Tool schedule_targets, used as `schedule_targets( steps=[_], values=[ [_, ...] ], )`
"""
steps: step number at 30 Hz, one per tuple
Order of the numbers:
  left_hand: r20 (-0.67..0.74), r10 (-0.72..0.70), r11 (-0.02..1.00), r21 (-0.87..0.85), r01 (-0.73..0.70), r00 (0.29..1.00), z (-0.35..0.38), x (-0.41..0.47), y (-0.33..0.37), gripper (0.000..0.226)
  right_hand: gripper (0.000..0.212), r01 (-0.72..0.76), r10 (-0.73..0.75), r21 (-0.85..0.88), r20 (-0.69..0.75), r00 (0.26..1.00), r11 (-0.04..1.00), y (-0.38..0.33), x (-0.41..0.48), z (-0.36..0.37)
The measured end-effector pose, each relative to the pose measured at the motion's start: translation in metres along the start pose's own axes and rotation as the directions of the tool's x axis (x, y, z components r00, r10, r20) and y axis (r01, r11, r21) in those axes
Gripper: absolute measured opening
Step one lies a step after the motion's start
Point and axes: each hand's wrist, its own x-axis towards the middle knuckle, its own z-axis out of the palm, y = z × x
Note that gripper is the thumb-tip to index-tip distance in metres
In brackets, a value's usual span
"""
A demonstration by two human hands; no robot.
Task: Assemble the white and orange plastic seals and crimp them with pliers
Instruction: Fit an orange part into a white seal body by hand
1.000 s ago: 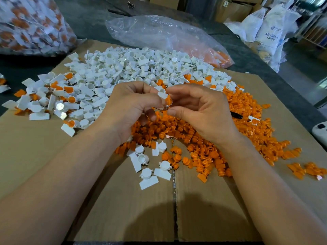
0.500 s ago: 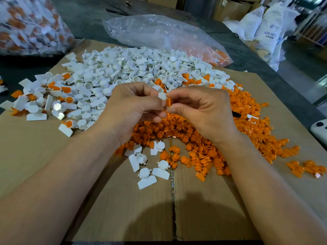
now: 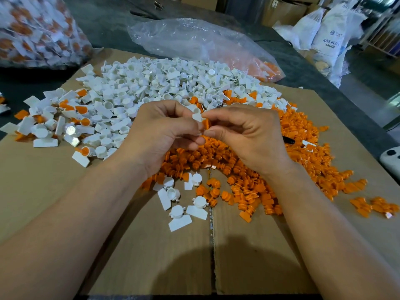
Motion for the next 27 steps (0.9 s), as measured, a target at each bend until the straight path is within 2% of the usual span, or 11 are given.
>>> schedule_targets(
  steps=[15, 17, 21, 27],
  values=[
    [0.006, 0.025, 0.999, 0.027, -0.025, 1.0, 0.0015, -0.0026, 0.0014, 0.015, 0.027, -0.003, 0.003, 0.004, 0.0, 1.0, 1.0, -0.0031, 0.0, -0.0012],
    [-0.002, 0.041, 0.999, 0.036, -0.041, 0.999, 0.0018, -0.0022, 0.0015, 0.015, 0.031, -0.031, 0.031, 0.046, 0.005, 1.0, 0.998, -0.0036, -0.0007, -0.0002],
    [-0.02, 0.082, 0.996, 0.045, -0.081, 0.996, 0.0017, -0.002, 0.0014, 0.014, 0.051, -0.174, 0.175, 0.251, 0.017, 0.984, 0.952, -0.0044, -0.0015, 0.0011],
    [-0.028, 0.096, 0.994, 0.059, -0.095, 0.995, 0.0018, -0.0024, 0.0017, 0.014, 0.043, -0.186, 0.191, 0.296, 0.013, 0.982, 0.937, -0.0058, -0.0018, 0.0007]
  ],
)
